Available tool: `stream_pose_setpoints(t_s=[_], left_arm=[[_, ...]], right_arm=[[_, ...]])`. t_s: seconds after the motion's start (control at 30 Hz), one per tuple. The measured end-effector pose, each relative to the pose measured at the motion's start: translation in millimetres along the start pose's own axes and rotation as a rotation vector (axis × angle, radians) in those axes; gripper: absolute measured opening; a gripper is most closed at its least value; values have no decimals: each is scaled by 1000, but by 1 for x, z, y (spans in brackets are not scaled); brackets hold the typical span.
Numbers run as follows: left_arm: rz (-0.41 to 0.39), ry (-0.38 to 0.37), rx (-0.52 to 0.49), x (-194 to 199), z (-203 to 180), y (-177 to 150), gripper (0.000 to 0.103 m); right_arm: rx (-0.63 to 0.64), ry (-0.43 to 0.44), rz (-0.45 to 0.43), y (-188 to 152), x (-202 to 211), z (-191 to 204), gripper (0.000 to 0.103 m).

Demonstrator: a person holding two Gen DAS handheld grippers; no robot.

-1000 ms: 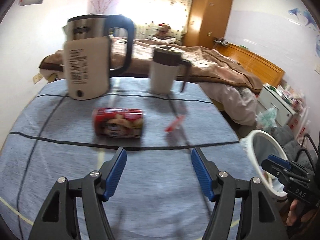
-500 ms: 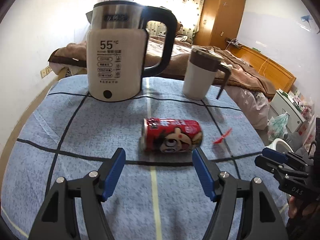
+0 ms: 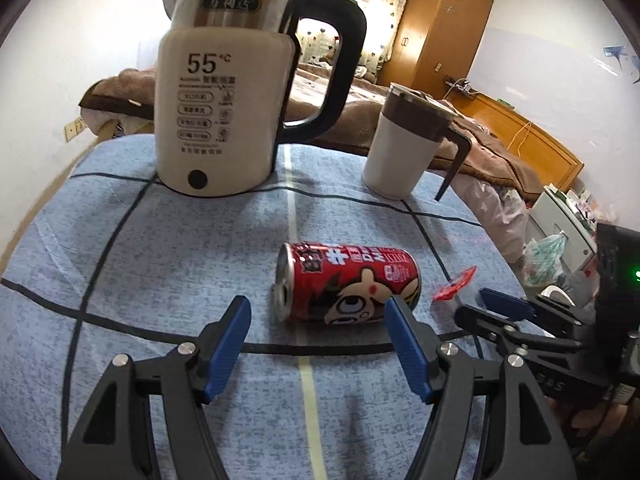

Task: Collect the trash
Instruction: 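Grasp the clear plastic cup with red lid with the right tool, then grasp the red milk drink can with the left tool and lift it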

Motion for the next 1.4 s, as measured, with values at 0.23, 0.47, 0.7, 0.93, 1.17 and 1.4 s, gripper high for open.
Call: stream_pose_setpoints(t_s=[0.23, 0.47, 0.7, 0.93, 1.17, 1.4], left_arm=[[8, -42, -39, 0, -16, -3, 71], [-10, -1, 1, -4, -1, 1, 71], [9, -97, 29, -15, -6, 3, 71], [40, -132, -30, -12, -31, -11, 72], [65, -198, -85, -2, -66, -26, 72], [-48, -84, -195, 17, -72, -16, 72]], right_arm=[[-14, -13, 4, 3, -10, -4, 33], [-46, -9, -6, -1, -3, -8, 30], [-43, 7, -4, -4, -6, -4, 30], [-66, 15, -21, -6, 3, -9, 30], [-114, 1, -46, -12, 18, -25, 30], [-156, -6, -48, -18, 22, -37, 30]])
Point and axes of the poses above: each gripper's, at about its wrist camera, not at the fingertips, and x roughly against the way its jaws point, z to its left, y to its top, the point moved 9 cm from there along -x, roughly the way its jaws point, and after that the axes turned 2 degrees about y, right-handed, at the moved point
